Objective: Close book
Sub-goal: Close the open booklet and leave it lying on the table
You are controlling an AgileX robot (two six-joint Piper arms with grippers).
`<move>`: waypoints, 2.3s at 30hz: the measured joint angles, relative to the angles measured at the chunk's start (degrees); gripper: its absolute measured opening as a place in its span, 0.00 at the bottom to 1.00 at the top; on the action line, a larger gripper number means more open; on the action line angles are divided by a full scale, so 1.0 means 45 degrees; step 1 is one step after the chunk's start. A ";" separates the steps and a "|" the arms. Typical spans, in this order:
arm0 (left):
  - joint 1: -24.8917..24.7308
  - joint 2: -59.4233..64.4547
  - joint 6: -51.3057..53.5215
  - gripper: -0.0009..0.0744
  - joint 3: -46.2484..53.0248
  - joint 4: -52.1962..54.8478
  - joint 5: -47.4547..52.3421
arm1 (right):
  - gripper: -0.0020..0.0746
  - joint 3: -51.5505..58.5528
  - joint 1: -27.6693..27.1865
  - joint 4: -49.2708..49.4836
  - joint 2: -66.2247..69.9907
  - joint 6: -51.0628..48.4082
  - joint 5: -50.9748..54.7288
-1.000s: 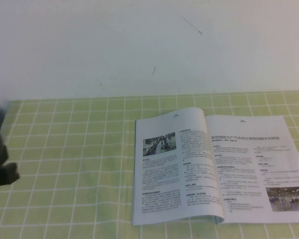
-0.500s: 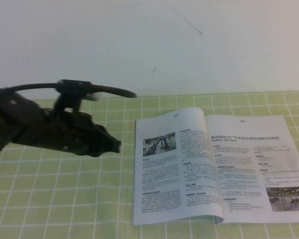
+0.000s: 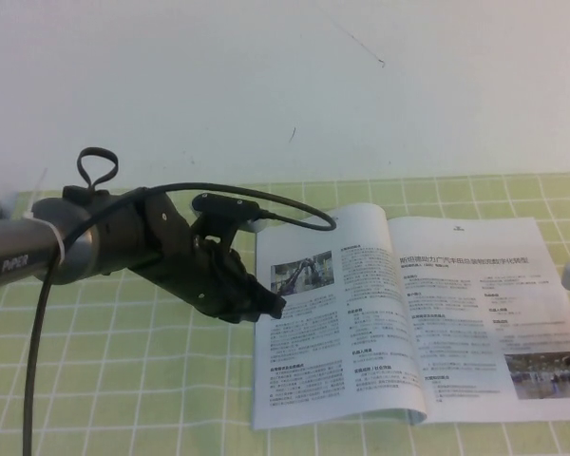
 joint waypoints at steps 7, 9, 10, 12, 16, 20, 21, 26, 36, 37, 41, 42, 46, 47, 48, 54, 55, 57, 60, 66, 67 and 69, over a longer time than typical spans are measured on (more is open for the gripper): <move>-0.0083 0.0000 -0.0567 0.01 -0.0010 0.0076 -0.1156 | 0.02 -0.0101 0.0000 0.0000 0.0108 0.0000 0.0095; -0.0171 0.0021 -0.0591 0.01 -0.0010 0.0182 -0.1357 | 0.02 -0.0101 0.0000 0.0000 0.0108 0.0000 0.0095; -0.0238 0.0050 -0.0611 0.01 -0.0010 0.0247 -0.1409 | 0.02 -0.0101 0.0000 0.0000 0.0108 0.0000 0.0113; -0.0354 0.0143 -0.0669 0.01 -0.0010 0.0449 -0.1440 | 0.02 -0.0101 0.0000 0.0000 0.0108 0.0000 0.0113; -0.0472 0.0425 -0.1733 0.01 -0.0030 0.1396 -0.1461 | 0.02 -0.0110 0.0000 0.0000 0.0108 0.0000 0.0176; -0.0472 0.0711 -0.3816 0.01 -0.0265 0.3307 -0.1156 | 0.02 -0.0110 0.0000 0.0000 0.0108 0.0000 0.0238; -0.0472 0.0735 -0.4254 0.01 -0.0277 0.3776 -0.1095 | 0.02 -0.0110 0.0000 0.0000 0.0108 0.0000 0.0238; -0.0479 0.0755 -0.5305 0.01 -0.0419 0.4253 -0.0854 | 0.02 -0.0130 0.0000 0.0000 0.0108 0.0000 0.0281; -0.0875 0.0880 -0.5714 0.01 -0.0511 0.4175 -0.0620 | 0.02 -0.0139 0.0000 0.0000 0.0126 0.0123 0.0311; -0.0896 0.0906 -0.5838 0.01 -0.0542 0.4175 -0.0620 | 0.02 -0.0159 0.0000 0.0000 0.0126 0.0123 0.0352; -0.0925 0.1118 -0.6253 0.01 -0.0654 0.3934 -0.0484 | 0.02 -0.0159 0.0000 -0.0019 0.0126 0.0123 0.0372; -0.0925 0.1168 -0.6253 0.01 -0.0682 0.3767 -0.0448 | 0.02 -0.0159 0.0000 -0.0019 0.0126 0.0123 0.0372; -0.1060 0.1223 -0.5977 0.01 -0.0711 0.2940 -0.0394 | 0.02 -0.0159 0.0000 -0.0019 0.0126 0.0123 0.0372; -0.1136 0.1222 -0.5849 0.01 -0.0711 0.2774 -0.0417 | 0.02 -0.0159 0.0000 -0.0019 0.0126 0.0123 0.0372; -0.1239 0.1246 -0.5649 0.01 -0.0759 0.2544 -0.0502 | 0.02 -0.0159 0.0000 -0.0019 0.0126 0.0123 0.0372; -0.2441 0.1577 -0.4243 0.01 -0.1310 0.0259 -0.0477 | 0.02 -0.0188 0.0000 -0.0019 0.0134 0.0123 0.0433; -0.2652 0.1680 -0.4026 0.01 -0.1484 0.0038 -0.0380 | 0.02 -0.0188 0.0000 -0.0019 0.0134 0.0123 0.0456; -0.3189 0.1906 -0.3778 0.01 -0.1963 -0.0416 -0.0238 | 0.02 -0.0188 0.0000 -0.0019 0.0134 0.0123 0.0464; -0.3676 0.2243 -0.3643 0.01 -0.2615 -0.1255 -0.0261 | 0.02 -0.0188 0.0000 -0.0019 0.0134 0.0123 0.0482; -0.4041 0.3281 -0.2553 0.01 -0.4664 -0.3456 -0.0470 | 0.02 -0.0188 0.0000 -0.0019 0.0134 0.0123 0.0482; -0.4066 0.3487 -0.2197 0.01 -0.5115 -0.3818 -0.0257 | 0.02 -0.0188 0.0000 -0.0019 0.0134 0.0123 0.0482; -0.4070 0.3983 -0.1047 0.01 -0.6013 -0.4805 0.0545 | 0.02 -0.0188 0.0000 -0.0019 0.0134 0.0126 0.0482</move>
